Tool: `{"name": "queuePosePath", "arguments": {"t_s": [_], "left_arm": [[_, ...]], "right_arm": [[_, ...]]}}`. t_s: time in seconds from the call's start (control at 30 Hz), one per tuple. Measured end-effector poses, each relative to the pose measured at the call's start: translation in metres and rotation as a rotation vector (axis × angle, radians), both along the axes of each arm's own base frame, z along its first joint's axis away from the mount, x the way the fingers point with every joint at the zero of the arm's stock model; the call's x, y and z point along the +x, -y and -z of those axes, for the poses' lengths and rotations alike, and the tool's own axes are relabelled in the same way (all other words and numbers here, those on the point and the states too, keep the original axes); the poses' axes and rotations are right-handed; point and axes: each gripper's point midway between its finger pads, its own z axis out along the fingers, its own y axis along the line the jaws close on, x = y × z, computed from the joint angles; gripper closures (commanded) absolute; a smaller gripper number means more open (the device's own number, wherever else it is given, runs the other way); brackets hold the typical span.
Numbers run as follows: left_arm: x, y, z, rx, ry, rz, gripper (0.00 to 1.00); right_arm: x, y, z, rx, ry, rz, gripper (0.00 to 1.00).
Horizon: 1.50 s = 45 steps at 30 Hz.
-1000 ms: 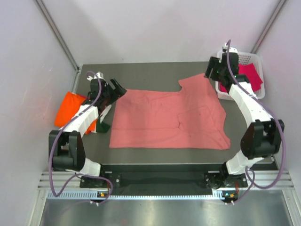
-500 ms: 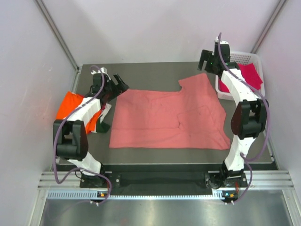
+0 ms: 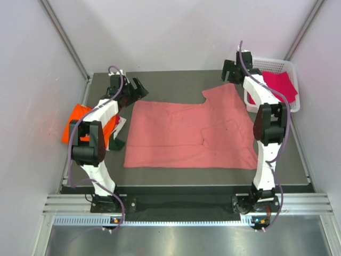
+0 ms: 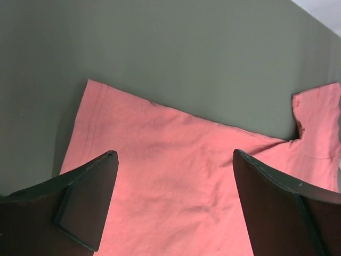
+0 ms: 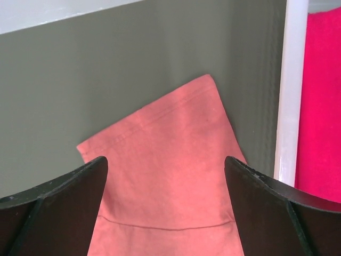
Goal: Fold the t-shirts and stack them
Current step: Fold the tshirt
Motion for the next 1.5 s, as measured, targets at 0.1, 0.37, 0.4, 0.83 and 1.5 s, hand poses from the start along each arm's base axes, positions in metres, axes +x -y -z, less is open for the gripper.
{"name": "queuePosePath", "arguments": {"t_s": [0.1, 0.37, 0.4, 0.83, 1.5], "left_arm": [[0.006, 0.0, 0.009, 0.01, -0.016, 0.007, 0.09], [0.015, 0.0, 0.03, 0.035, -0.055, 0.023, 0.1], [0.015, 0.0, 0.032, 0.037, -0.058, 0.024, 0.1], [0.018, -0.001, 0.044, 0.061, -0.075, 0.038, 0.1], [0.026, -0.01, 0.052, 0.116, -0.08, 0.015, 0.13]], "right_arm": [[0.008, 0.003, 0.007, -0.002, -0.005, 0.005, 0.11], [0.022, 0.009, 0.03, -0.029, -0.029, 0.006, 0.11], [0.023, 0.01, 0.034, -0.031, -0.036, 0.007, 0.11], [0.031, 0.017, 0.064, -0.064, -0.076, 0.019, 0.05], [0.048, 0.029, 0.084, -0.104, -0.111, 0.078, 0.19]]}}
